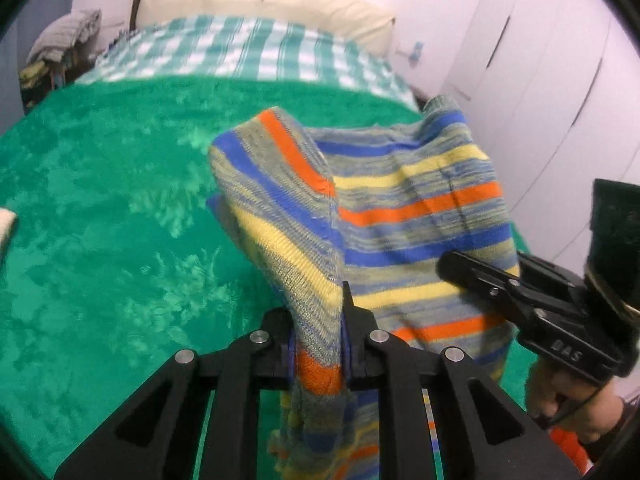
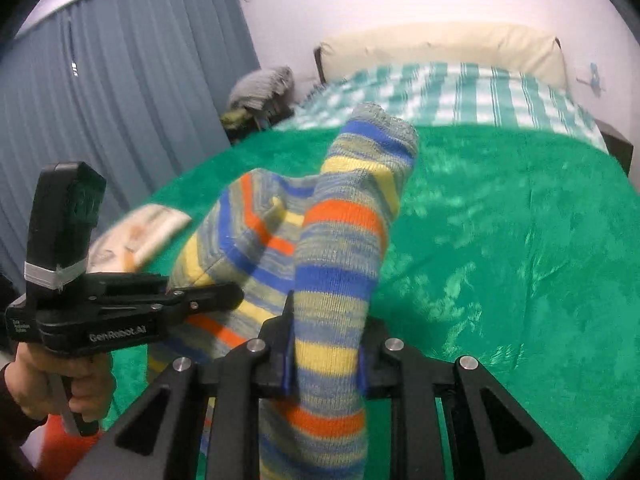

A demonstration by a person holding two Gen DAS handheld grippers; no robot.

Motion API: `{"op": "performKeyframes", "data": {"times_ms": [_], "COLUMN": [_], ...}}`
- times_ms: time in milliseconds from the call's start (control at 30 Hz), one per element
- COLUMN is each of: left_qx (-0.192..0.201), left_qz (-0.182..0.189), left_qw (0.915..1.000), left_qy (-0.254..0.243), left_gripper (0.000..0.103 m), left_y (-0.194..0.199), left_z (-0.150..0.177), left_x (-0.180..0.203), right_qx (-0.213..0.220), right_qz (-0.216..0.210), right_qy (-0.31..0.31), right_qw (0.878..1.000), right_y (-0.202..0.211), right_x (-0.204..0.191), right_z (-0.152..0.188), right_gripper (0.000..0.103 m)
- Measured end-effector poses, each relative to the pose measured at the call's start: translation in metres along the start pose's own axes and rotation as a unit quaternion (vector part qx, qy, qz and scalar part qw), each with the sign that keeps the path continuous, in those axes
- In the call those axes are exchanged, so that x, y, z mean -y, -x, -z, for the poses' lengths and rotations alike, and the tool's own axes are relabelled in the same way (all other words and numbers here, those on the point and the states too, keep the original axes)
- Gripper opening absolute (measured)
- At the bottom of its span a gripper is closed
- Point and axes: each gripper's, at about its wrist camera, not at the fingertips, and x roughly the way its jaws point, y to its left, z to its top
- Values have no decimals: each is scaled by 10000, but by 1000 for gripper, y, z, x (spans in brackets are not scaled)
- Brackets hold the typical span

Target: Fold small clothes

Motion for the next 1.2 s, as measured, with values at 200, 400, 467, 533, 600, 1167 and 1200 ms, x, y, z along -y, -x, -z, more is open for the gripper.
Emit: {"op": "performKeyframes", "data": {"times_ms": [200,400,467,533,600,1167,1200], "left_qx": [59,161,339,396,431,370,386], "left_qz": [-1080,-2542,-2724,-2664,-2632,-2607,-2594], "left_qw": [9939,9618,9547,9563,9594,9640,9643], "left_qy": [-217,-1004,-1145,-1140,-915,-365,-362], "left_gripper": [79,98,100,101,101,102,102], "left_y": [-32,-4,19,36,53,153,156], "left_z": [3,82,107,122,127,138,139], "left_x": [-7,5,18,33,46,102,105], "right_qx": [-110,-561,-728,-846,-896,-395,-399], "right_qz": [744,1762,1909,1897,1826,1725,1716], "right_qy": [-32,-95,95,117,52,141,138], "right_qw": [9972,9827,9789,9781,9791,9841,9843], "right_y": [-20,21,40,55,72,187,190], "right_x": [16,39,30,21,9,-86,-88], "right_z": [-2,47,70,87,101,95,95], "right_gripper": [60,102,102,102,102,102,102]}}
